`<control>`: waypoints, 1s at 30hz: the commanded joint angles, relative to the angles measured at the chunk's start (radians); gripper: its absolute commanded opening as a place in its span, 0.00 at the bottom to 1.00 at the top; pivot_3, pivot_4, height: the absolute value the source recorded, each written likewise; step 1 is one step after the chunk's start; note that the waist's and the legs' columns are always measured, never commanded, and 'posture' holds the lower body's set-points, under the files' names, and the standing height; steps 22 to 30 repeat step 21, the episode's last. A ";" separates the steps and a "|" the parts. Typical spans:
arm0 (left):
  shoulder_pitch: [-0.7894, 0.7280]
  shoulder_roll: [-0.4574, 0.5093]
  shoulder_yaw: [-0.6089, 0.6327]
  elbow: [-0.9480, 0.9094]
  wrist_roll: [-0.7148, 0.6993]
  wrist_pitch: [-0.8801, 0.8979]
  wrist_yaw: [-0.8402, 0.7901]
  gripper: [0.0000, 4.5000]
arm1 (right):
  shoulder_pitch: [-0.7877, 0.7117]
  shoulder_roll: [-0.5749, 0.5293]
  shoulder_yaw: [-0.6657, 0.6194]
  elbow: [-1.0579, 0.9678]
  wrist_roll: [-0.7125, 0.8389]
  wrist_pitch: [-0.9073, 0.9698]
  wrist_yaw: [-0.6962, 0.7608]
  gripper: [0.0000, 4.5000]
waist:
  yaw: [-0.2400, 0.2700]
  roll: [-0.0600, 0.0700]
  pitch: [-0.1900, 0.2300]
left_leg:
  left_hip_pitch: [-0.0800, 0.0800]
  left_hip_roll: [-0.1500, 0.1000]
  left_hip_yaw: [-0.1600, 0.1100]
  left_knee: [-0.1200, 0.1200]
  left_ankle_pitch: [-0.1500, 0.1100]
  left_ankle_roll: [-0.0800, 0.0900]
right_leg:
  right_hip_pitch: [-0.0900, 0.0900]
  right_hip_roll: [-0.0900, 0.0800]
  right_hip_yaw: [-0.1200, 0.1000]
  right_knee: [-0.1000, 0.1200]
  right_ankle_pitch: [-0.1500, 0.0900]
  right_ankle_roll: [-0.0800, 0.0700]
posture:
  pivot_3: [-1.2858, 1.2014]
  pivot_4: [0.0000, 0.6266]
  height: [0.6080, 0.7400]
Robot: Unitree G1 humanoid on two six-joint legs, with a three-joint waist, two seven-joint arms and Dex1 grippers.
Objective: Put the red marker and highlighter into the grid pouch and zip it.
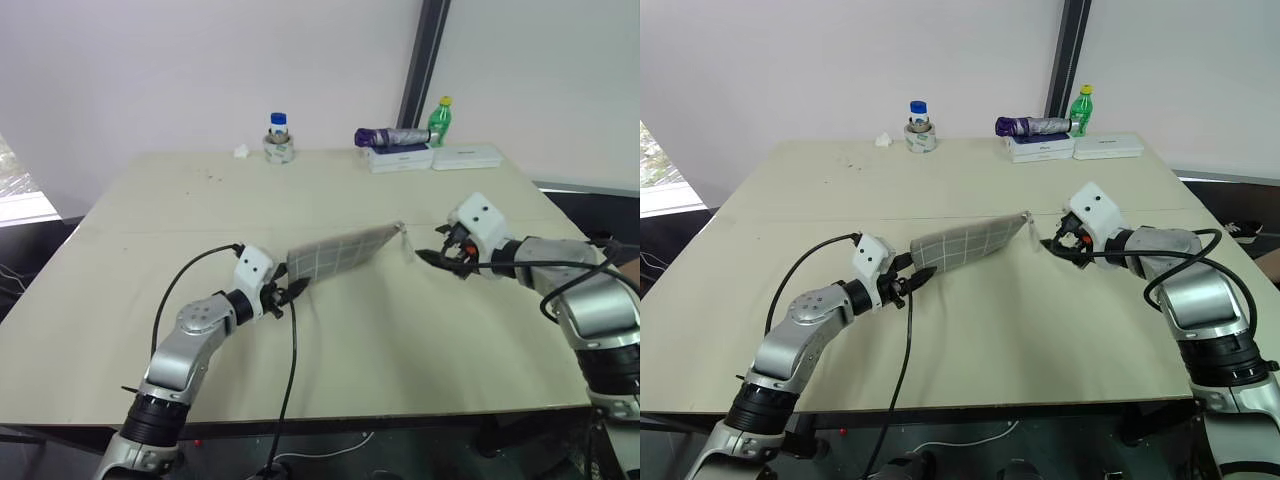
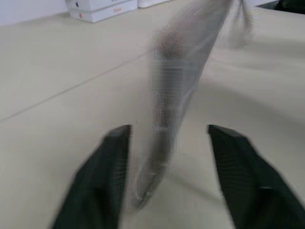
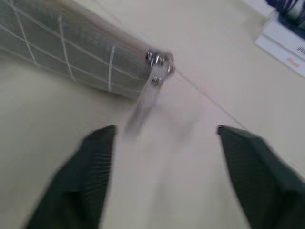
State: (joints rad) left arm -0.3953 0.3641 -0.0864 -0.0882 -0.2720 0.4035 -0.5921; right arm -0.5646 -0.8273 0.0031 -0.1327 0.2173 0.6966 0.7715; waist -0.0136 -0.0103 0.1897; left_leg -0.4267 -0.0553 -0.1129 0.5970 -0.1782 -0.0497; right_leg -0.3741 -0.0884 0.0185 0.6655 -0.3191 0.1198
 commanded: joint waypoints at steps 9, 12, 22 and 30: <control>0.163 0.124 0.221 -0.195 -0.172 0.176 -0.022 0.81 | 0.177 -0.072 -0.082 -0.053 0.029 -0.089 0.097 0.99 | 0.000 0.000 0.000 | 0.000 0.001 0.000 0.000 0.000 0.000 | 0.000 0.000 0.000 0.000 0.000 0.000 | 0.52 0.24 1.00; 0.224 0.166 0.266 -0.202 -0.177 0.179 -0.027 0.81 | 0.204 -0.084 -0.096 -0.032 0.024 -0.102 0.102 0.99 | 0.001 0.000 0.000 | 0.000 0.001 0.000 0.000 0.000 0.000 | 0.000 -0.001 0.000 0.000 0.000 0.000 | 0.52 0.24 1.00; 0.293 0.201 0.306 -0.220 -0.166 0.148 -0.013 0.81 | 0.183 -0.042 -0.105 0.037 0.037 -0.171 0.095 0.99 | 0.003 0.000 0.000 | 0.000 0.001 0.000 0.000 0.000 0.000 | 0.000 -0.001 0.001 -0.001 0.000 -0.001 | 0.52 0.24 1.00; 0.293 0.201 0.306 -0.220 -0.166 0.148 -0.013 0.81 | 0.183 -0.042 -0.105 0.037 0.037 -0.171 0.095 0.99 | 0.003 0.000 0.000 | 0.000 0.001 0.000 0.000 0.000 0.000 | 0.000 -0.001 0.001 -0.001 0.000 -0.001 | 0.52 0.24 1.00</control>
